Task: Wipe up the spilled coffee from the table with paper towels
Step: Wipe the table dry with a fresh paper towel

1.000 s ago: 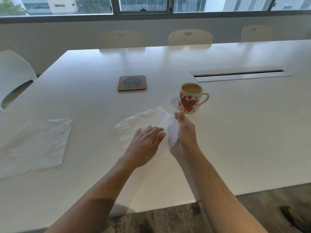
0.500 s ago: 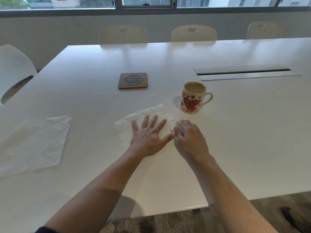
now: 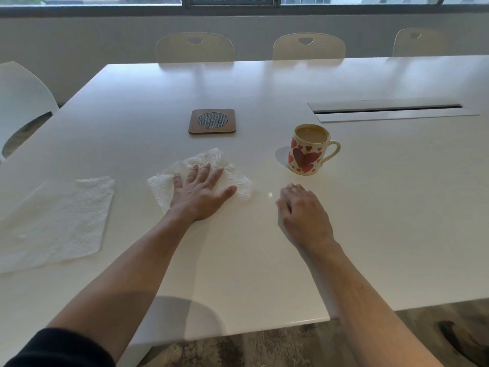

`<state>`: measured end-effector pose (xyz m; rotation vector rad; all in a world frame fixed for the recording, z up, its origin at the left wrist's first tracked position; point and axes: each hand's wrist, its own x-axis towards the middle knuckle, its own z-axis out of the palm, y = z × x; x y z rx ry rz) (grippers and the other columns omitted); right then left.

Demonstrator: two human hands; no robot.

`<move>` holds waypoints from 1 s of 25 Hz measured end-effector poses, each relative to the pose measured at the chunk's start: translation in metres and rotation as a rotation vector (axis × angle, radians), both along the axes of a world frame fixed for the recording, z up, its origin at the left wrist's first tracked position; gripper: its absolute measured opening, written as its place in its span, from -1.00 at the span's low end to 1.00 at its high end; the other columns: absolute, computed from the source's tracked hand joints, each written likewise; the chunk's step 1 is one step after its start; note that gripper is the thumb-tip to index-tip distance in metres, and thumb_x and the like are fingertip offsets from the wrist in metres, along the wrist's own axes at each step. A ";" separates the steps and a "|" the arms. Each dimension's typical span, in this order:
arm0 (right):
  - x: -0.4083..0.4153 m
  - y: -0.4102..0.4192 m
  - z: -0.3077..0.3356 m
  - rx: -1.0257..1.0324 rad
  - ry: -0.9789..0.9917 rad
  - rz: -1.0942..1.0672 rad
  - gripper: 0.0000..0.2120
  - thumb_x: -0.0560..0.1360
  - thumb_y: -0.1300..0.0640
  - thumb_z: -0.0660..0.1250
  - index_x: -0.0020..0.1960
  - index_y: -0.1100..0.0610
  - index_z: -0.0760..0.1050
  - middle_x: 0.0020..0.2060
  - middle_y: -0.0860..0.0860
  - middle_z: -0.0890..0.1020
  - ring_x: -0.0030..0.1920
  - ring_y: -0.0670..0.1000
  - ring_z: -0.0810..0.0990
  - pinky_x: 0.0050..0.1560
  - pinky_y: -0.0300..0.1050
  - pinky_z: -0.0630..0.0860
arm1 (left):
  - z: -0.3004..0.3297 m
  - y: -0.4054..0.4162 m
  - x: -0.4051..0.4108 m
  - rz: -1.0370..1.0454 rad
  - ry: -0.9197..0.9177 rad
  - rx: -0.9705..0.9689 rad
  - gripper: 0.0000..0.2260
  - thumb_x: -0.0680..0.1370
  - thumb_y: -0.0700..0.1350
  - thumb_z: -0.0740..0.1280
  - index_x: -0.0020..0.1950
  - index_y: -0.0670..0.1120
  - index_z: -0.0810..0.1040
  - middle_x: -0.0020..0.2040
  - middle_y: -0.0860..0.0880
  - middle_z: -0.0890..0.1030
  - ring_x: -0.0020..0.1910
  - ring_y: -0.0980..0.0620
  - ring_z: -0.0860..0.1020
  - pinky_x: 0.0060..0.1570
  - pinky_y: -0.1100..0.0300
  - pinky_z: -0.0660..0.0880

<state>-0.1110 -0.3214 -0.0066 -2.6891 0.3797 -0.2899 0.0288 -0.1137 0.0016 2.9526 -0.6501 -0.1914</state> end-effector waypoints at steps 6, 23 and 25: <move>-0.002 0.002 0.002 -0.004 0.000 -0.007 -0.57 0.66 0.05 0.13 0.47 0.18 0.37 0.48 0.09 0.40 0.53 0.02 0.27 0.55 -0.06 0.08 | 0.001 0.025 -0.011 0.030 -0.012 -0.014 -0.25 0.47 0.48 -0.16 0.58 0.16 -0.10 0.61 0.09 -0.11 0.58 0.04 -0.19 0.50 -0.13 -0.24; 0.000 0.000 0.000 0.102 0.009 -0.008 -0.56 0.69 0.00 0.03 0.48 0.15 0.37 0.51 0.05 0.36 0.55 -0.03 0.21 0.58 -0.04 0.03 | -0.006 0.029 -0.090 -0.116 -0.021 -0.016 -0.30 0.56 0.35 -0.16 0.60 0.00 -0.18 0.61 0.01 -0.19 0.56 -0.02 -0.29 0.52 -0.06 -0.28; -0.002 0.001 0.003 0.116 -0.014 -0.007 -0.57 0.69 -0.01 0.03 0.46 0.15 0.40 0.49 0.05 0.40 0.54 -0.01 0.25 0.57 0.00 0.08 | -0.007 0.017 -0.096 -0.181 -0.019 -0.023 -0.29 0.56 0.36 -0.16 0.59 0.01 -0.19 0.60 0.02 -0.20 0.55 -0.01 -0.31 0.52 -0.06 -0.28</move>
